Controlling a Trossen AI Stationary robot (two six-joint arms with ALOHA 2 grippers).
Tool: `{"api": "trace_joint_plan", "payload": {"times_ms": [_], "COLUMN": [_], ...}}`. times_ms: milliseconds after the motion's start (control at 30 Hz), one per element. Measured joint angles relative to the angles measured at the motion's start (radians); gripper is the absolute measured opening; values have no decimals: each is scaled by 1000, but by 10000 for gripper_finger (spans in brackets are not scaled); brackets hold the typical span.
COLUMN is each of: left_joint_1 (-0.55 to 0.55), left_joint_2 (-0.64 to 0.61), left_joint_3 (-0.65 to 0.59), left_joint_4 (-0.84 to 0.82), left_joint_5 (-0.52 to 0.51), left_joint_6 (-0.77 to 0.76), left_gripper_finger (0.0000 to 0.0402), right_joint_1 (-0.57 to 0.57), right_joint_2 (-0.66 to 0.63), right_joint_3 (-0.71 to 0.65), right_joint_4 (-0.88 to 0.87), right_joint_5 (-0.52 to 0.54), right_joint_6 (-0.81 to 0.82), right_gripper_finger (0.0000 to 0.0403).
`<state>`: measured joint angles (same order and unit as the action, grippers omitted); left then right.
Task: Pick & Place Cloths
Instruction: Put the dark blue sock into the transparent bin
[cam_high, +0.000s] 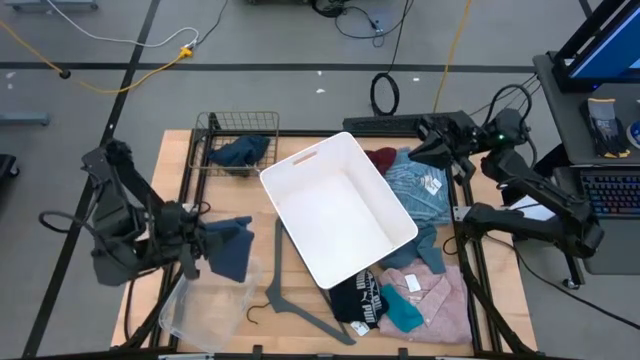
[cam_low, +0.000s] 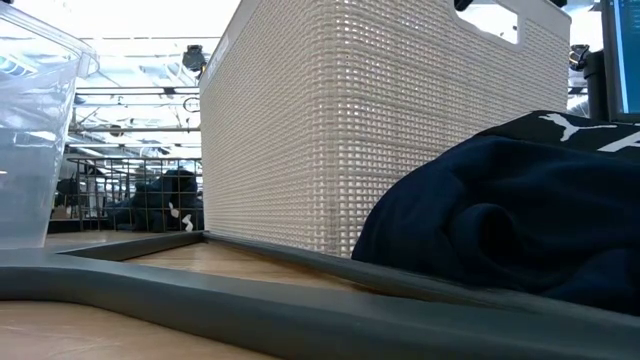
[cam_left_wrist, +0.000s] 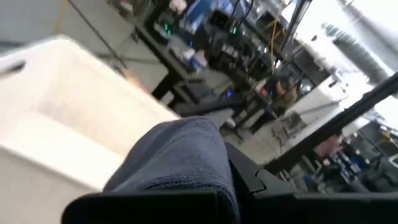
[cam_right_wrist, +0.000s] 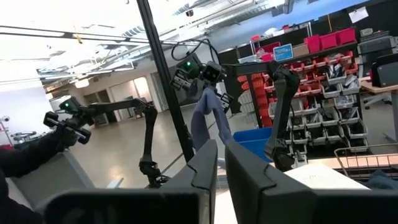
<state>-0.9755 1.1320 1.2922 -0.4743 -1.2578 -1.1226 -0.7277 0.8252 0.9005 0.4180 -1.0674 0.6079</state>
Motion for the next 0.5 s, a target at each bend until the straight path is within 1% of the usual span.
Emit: {"api": "trace_joint_plan", "payload": {"times_ms": [100, 233, 300, 400, 500], "left_joint_1": [-10, -10, 0, 3, 0], "left_joint_2": [0, 4, 11, 22, 35], "left_joint_3": [0, 0, 0, 0, 0], "left_joint_4": [-112, -283, -388, -543, -642], "left_joint_5": [90, 286, 410, 629, 827], "left_joint_6": [-158, -436, -610, -866, -1035], "left_gripper_finger": [0, 0, 0, 0, 0], "right_joint_1": [0, 0, 0, 0, 0], "right_joint_2": [0, 0, 0, 0, 0], "right_joint_3": [-3, -3, -3, -3, -3], "right_joint_4": [0, 0, 0, 0, 0], "right_joint_5": [0, 1, 1, 1, 1], "right_joint_6": [0, -2, 0, 0, 0], "right_gripper_finger": [20, 20, 20, 20, 20]}}
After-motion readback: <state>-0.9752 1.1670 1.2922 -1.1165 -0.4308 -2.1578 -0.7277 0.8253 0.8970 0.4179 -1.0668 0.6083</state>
